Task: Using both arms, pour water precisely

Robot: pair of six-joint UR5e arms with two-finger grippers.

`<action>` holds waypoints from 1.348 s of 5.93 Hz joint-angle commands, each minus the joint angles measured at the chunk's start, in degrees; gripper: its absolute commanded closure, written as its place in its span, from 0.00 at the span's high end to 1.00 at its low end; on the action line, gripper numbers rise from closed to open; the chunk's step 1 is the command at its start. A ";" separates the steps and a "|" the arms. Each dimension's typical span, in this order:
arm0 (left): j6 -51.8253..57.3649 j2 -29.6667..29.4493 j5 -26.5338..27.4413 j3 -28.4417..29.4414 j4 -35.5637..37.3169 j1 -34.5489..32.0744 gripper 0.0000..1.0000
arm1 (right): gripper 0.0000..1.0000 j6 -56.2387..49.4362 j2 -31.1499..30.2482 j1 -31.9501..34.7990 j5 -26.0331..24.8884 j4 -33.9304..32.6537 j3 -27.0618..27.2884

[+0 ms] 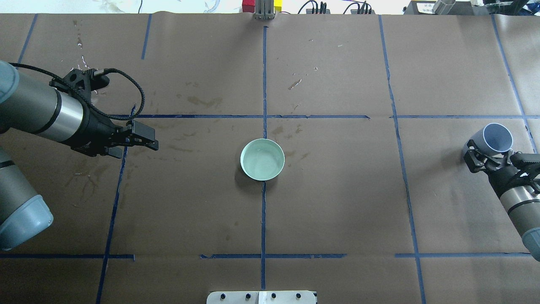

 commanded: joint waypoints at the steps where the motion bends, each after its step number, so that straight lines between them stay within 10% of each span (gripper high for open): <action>1: 0.00 0.03 0.00 -0.27 0.02 -0.01 1.00 | 0.95 0.67 0.07 0.09 0.35 0.15 0.24; 8: 0.00 0.11 -0.09 -0.63 0.63 -0.18 1.00 | 1.00 -4.05 -3.96 1.41 -0.36 0.15 9.97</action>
